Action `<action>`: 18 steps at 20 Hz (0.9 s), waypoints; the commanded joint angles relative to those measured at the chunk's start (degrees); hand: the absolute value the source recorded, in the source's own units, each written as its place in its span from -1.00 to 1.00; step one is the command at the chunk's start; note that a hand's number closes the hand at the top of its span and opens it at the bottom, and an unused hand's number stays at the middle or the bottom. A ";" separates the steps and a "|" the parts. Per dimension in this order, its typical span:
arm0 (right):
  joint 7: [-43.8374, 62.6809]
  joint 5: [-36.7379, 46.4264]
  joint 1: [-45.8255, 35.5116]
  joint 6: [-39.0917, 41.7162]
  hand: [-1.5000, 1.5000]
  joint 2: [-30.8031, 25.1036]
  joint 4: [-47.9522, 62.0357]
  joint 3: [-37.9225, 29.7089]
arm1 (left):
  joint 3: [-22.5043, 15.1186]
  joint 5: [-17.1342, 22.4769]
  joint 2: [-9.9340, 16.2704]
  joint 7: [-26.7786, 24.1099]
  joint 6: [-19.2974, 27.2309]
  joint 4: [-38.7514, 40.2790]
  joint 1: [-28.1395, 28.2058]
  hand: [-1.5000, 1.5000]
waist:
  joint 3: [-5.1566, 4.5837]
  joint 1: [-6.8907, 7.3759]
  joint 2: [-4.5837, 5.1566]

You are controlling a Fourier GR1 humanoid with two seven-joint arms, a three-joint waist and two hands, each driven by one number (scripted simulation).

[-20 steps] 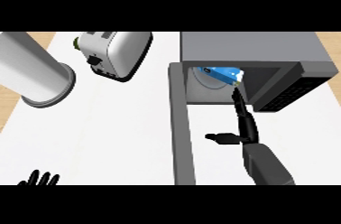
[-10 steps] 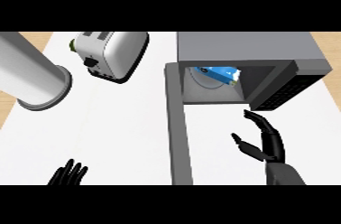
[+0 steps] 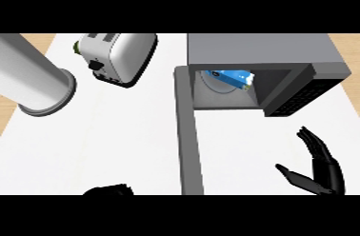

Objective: Pick up the milk, place it into the microwave and close the microwave

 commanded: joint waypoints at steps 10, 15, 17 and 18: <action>-0.37 -5.77 7.10 10.96 -1.00 -7.60 -2.52 -4.92 | -7.02 -5.91 -2.42 3.97 17.24 17.77 -22.74 1.00 | 0.08 0.32 0.25; 1.87 -6.81 7.12 11.69 -1.00 -8.82 -4.80 -4.57 | -13.95 -9.44 -2.41 12.65 9.36 23.19 -26.04 1.00 | 0.07 -0.40 0.26; -0.09 -6.99 7.80 12.07 -1.00 -8.08 -4.73 -4.39 | -14.64 -9.47 -2.42 13.26 5.75 25.98 -26.92 1.00 | 0.09 -0.18 0.26; 0.80 -7.46 5.75 13.60 -1.00 -10.98 -2.61 -5.41 | -18.79 -10.07 -2.42 12.10 8.49 29.43 -28.20 1.00 | 0.11 -0.29 0.40</action>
